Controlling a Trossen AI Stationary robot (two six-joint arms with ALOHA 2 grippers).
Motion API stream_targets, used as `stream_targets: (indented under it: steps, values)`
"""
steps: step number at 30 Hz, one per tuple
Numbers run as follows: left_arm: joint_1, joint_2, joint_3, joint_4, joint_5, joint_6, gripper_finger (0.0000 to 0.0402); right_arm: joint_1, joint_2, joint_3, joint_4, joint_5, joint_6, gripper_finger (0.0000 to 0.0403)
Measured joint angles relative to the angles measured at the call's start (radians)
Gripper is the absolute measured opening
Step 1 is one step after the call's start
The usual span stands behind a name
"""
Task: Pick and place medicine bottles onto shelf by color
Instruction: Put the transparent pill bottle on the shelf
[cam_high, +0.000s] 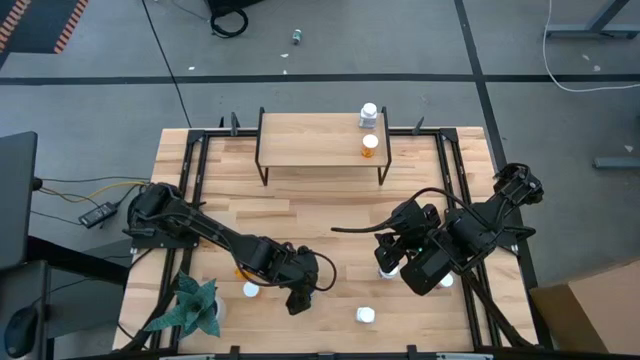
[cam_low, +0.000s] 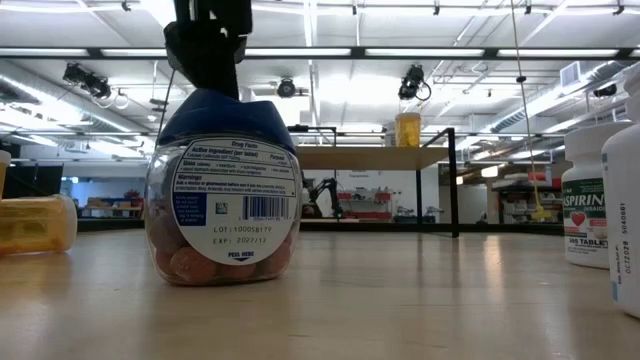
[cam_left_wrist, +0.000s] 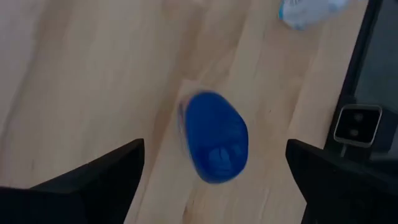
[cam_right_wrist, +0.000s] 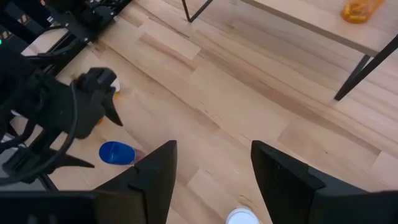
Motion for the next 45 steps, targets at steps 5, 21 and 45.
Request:
stream_targets:
  steps: [5, 21, 45]
  values:
    - [-0.013, 0.024, 0.000, 0.009, 0.006, 0.010, 0.0396, 0.000, 0.000, 0.000, 0.000, 0.002, -0.001, 0.0214]
    - [-0.012, 0.090, 0.001, -0.018, -0.073, 0.041, 0.0396, -0.001, 0.000, 0.000, 0.000, 0.014, -0.007, 0.0214]
    - [-0.013, 0.101, -0.001, -0.024, -0.084, 0.084, 0.0333, 0.000, 0.000, 0.000, 0.000, 0.014, -0.028, 0.0214]
